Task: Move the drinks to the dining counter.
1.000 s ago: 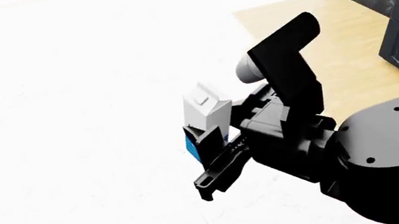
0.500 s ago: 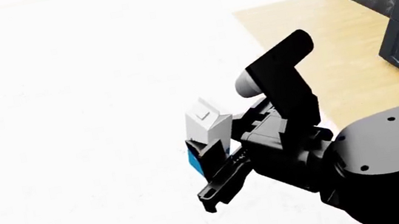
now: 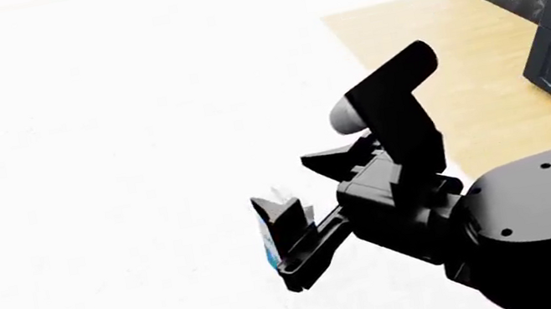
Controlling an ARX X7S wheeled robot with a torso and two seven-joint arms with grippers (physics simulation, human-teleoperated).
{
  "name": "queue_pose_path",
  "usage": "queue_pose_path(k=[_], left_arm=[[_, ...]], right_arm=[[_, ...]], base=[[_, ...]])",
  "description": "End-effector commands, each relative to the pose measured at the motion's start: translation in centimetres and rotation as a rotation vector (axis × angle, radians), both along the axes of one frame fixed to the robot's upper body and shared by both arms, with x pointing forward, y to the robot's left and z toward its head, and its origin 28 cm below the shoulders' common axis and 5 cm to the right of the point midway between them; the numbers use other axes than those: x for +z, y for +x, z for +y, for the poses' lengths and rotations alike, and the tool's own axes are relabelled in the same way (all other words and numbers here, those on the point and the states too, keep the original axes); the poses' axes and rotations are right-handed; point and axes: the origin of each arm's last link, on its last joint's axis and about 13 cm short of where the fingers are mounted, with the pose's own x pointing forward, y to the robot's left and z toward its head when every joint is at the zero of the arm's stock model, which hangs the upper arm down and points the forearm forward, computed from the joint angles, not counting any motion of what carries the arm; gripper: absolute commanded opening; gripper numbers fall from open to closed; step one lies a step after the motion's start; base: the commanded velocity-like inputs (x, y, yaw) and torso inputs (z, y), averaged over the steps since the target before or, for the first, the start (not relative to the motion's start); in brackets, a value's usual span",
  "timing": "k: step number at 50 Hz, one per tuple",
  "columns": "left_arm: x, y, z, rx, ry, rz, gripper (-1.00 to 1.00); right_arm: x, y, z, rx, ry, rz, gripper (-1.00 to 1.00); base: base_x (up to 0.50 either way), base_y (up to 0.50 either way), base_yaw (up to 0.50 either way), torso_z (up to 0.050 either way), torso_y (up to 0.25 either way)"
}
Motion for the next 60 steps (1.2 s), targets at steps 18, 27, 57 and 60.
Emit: queue_pose_path(k=[18,27,57,60], left_arm=[[0.1,0.0,0.0,0.006,-0.008,-0.013,-1.0],[-0.3,0.4,-0.2,-0.005,-0.006,0.008,-1.0],[-4.2,3.4,-2.3,-0.127,0.06,0.172,-1.0],[-4.7,3.9,-2.8,-0.141,0.073,0.189,-1.0]], right_arm=[[2.5,-1.0,-0.4,-0.012,0.038,-0.091,1.0],[7.0,-3.7,-1.4,-0.046,0.098,-0.234,1.0],[11.3,-7.8,-2.2,-0.088,0.129,-0.411,1.0],[11.3,-7.8,-2.2,-0.086,0.131,-0.412,1.0]], base=[[0.0,0.0,0.0,0.0,0.001],[0.0,0.0,0.0,0.0,0.0],[0.0,0.0,0.0,0.0,0.0],[0.0,0.0,0.0,0.0,0.0]])
